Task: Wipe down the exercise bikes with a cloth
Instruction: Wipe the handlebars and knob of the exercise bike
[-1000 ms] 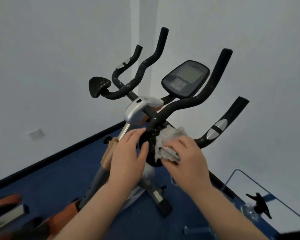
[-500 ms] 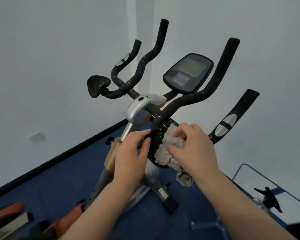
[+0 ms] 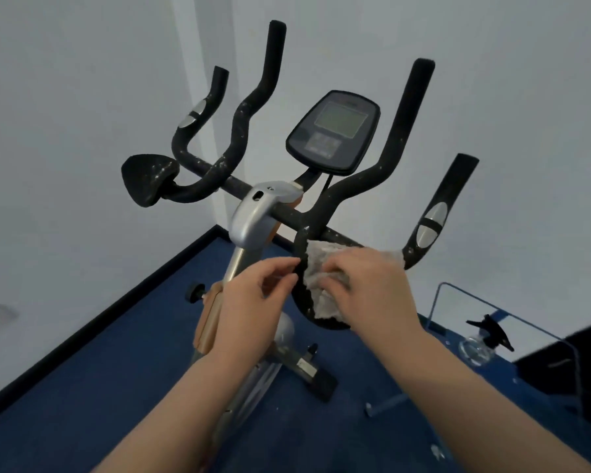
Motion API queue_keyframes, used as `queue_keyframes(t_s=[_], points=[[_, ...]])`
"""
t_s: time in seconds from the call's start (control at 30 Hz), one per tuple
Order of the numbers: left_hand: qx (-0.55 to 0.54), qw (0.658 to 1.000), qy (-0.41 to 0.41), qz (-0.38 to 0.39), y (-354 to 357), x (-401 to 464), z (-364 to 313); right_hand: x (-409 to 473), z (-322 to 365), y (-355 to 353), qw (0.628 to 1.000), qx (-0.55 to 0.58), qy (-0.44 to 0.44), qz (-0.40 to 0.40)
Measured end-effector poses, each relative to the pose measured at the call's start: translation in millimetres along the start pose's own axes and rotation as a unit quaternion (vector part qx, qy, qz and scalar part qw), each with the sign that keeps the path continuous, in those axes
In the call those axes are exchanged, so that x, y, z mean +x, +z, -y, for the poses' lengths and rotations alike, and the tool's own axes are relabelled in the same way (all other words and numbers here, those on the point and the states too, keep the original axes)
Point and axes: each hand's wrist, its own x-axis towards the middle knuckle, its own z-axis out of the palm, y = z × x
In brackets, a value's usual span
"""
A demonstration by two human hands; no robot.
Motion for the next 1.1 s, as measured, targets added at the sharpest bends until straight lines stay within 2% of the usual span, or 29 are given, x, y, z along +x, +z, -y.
queue_keyframes(t_s=[0.1,0.2,0.27,0.37,0.4,0.47,0.6,0.8,0.93,1.1], points=[[-0.018,1.0,0.003,0.008,-0.9,0.2,2.6,-8.8,-4.7,-2.2,0.998,-0.044,-0.032,0.022],[-0.021,0.999,0.01,0.027,-2.9,0.8,5.6,-22.3,-15.4,-18.2,0.997,0.035,-0.006,0.068],[-0.021,0.999,0.013,0.034,-5.1,1.1,6.7,-29.0,-21.1,-30.8,0.994,0.079,0.069,0.024],[-0.021,0.999,0.016,0.042,-5.9,-0.9,8.0,-25.1,-25.8,-36.3,0.977,0.116,0.146,-0.107],[-0.023,0.999,0.015,0.044,-5.5,-1.6,7.8,-18.9,-24.3,-32.0,0.973,0.114,0.158,-0.123],[-0.029,0.999,0.011,0.043,-4.6,-3.1,6.4,-8.3,-15.3,-16.3,0.977,0.086,0.164,-0.104],[-0.034,0.999,0.006,0.035,-2.1,-5.8,3.6,-19.2,-8.2,3.3,0.989,0.048,0.121,-0.074],[-0.03,0.999,0.0,0.022,-1.1,-8.8,0.9,-31.2,-18.9,-21.5,0.997,0.014,0.061,0.049],[-0.03,0.999,-0.01,0.017,-1.1,-12.0,1.8,-8.0,-13.2,-26.3,0.997,0.041,0.061,-0.034],[-0.049,0.999,-0.02,0.003,1.1,-16.3,0.3,-21.6,7.0,3.6,0.995,-0.094,-0.039,-0.019]])
